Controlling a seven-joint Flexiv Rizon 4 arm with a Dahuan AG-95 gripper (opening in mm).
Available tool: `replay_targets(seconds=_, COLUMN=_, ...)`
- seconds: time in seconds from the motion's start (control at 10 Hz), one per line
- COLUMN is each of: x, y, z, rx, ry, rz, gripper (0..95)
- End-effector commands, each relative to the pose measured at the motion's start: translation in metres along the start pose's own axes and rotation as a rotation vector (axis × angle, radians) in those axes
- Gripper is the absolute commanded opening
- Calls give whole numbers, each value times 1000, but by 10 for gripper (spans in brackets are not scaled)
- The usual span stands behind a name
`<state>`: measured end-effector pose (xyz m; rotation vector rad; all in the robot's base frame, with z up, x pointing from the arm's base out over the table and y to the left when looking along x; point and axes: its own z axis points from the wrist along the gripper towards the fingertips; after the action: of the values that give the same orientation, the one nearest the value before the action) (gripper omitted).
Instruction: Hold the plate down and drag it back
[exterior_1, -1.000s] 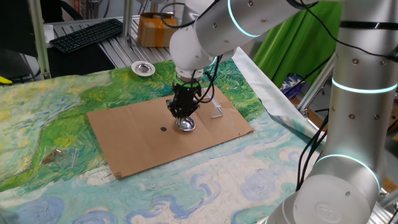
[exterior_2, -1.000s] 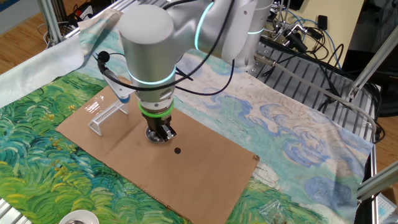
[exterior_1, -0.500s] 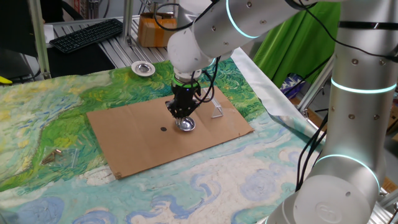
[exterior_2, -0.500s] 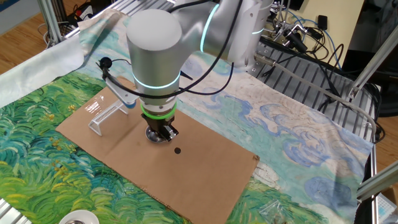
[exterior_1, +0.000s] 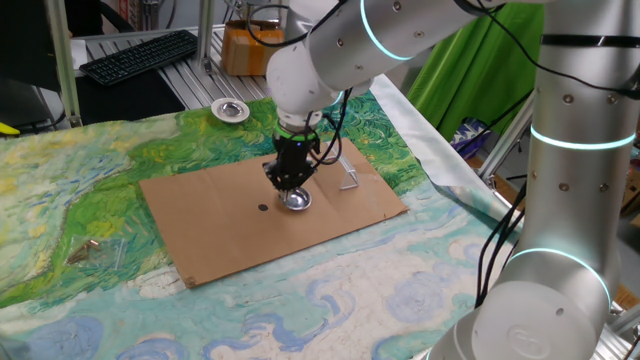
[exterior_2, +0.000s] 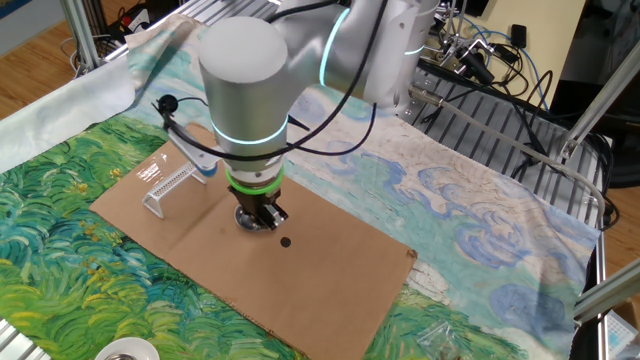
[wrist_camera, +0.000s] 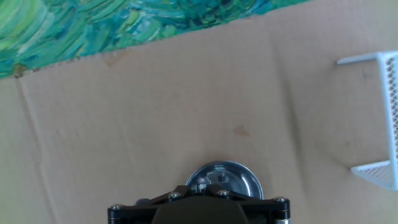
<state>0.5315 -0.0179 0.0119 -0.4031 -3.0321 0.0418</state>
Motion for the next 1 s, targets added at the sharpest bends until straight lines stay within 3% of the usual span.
replay_targets(seconds=0.1, x=-4, y=12, z=-1, rx=-9, ry=5, rz=18, gripper=0)
replay_targets(seconds=0.6, x=-8, y=44, z=-3, rx=-42, ry=14, rz=87, gripper=0)
replay_targets(seconds=1.0, x=-3, y=57, z=0, rx=-48, ry=15, rz=113, gripper=0)
